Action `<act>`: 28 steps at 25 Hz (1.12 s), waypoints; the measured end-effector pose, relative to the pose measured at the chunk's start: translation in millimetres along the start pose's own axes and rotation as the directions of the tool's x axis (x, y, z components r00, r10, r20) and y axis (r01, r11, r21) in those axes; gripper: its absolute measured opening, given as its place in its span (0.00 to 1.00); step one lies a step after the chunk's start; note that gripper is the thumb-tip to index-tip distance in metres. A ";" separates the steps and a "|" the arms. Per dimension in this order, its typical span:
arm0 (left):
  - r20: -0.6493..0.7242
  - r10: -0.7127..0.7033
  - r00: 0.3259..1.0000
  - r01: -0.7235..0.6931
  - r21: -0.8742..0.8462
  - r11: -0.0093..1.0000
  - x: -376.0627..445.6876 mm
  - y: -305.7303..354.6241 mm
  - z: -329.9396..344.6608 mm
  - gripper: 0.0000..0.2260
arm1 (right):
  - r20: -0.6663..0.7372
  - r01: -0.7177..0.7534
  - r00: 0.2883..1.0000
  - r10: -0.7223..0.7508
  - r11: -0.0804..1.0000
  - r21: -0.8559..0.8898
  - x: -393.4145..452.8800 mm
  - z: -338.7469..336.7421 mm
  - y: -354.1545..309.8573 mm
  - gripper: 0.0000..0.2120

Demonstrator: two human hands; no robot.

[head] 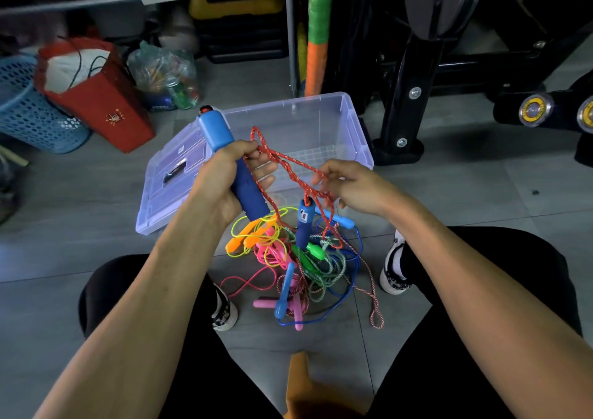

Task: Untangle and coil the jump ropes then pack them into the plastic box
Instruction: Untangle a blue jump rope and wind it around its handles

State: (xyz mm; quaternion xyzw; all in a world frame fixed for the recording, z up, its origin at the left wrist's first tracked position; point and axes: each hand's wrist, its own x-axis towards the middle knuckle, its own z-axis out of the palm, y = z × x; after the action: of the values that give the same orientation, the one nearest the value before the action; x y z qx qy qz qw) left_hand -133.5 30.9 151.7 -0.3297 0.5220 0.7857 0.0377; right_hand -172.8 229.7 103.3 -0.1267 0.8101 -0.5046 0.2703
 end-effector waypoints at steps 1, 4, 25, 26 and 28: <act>0.007 0.006 1.000 -0.006 0.011 1.000 -0.6 0.6 -0.9 0.08 | 0.002 -0.041 0.999 0.041 0.999 0.019 2.5 1.1 3.1 0.11; 0.017 0.027 1.000 -0.027 0.039 0.999 -2.8 2.2 -2.4 0.08 | 0.016 -0.104 0.995 0.103 0.994 0.041 4.3 1.2 6.8 0.14; -0.054 0.141 0.989 -0.141 0.014 0.990 7.5 11.9 -30.6 0.05 | 0.018 0.033 0.999 -0.033 0.999 -0.016 -4.2 2.2 -7.3 0.05; -0.053 0.150 0.987 -0.149 0.017 0.989 6.6 11.4 -30.1 0.05 | 0.000 0.053 0.999 -0.053 0.998 -0.019 -5.9 0.4 -8.5 0.07; -0.052 0.159 0.986 -0.158 0.012 0.987 4.5 10.6 -28.6 0.05 | -0.031 0.113 0.993 -0.113 0.994 -0.002 -8.0 -1.1 -11.4 0.04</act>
State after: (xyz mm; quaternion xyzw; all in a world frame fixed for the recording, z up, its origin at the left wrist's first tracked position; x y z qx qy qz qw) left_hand -127.6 0.7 150.8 -0.3076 0.5503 0.7753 -0.0374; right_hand -167.6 229.0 116.3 -0.1646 0.8058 -0.5208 0.2289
